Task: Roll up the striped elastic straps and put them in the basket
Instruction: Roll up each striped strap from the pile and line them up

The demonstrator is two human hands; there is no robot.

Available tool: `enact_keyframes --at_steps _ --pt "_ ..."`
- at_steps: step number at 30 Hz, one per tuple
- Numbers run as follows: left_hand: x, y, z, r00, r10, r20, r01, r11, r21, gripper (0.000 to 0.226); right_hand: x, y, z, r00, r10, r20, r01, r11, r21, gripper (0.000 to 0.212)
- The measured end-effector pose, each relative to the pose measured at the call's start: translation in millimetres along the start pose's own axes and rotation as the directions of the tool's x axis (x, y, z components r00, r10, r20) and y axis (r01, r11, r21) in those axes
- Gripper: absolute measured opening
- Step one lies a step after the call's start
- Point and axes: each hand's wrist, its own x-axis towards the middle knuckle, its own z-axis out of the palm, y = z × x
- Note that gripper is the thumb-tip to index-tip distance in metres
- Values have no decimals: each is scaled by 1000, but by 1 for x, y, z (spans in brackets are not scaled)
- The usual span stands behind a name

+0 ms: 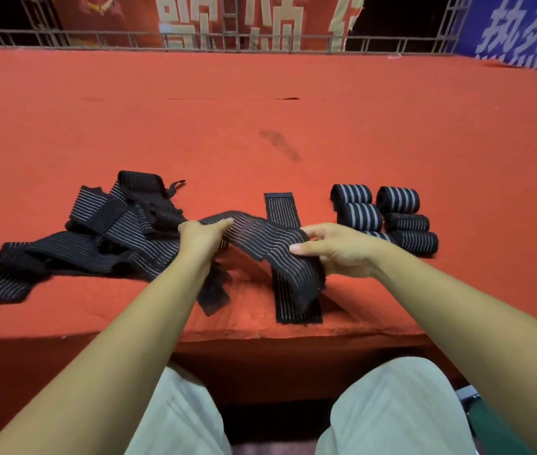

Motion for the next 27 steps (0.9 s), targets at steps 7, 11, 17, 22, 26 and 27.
enact_keyframes --at_steps 7,11,17,22,26,27 --pt "-33 6 1 760 385 524 -462 887 19 49 0 -24 8 998 -55 38 58 995 -78 27" --pt "-47 6 1 597 252 762 -386 923 -3 52 0 -36 9 994 -82 69 86 994 -64 30" --pt "-51 13 -8 698 331 636 -408 913 -27 20 -7 -34 -13 994 60 97 -48 992 -120 25" --pt "-50 13 -12 782 343 520 -378 925 -41 10 -10 -30 -26 997 -15 -70 18 998 57 23" --pt "-47 8 -15 758 355 548 -428 904 7 16 -11 -33 -22 990 -59 -127 52 997 -59 27" --pt "-46 7 -16 742 401 538 -508 859 61 22 -10 -34 -21 987 -78 -143 72 996 -44 26"
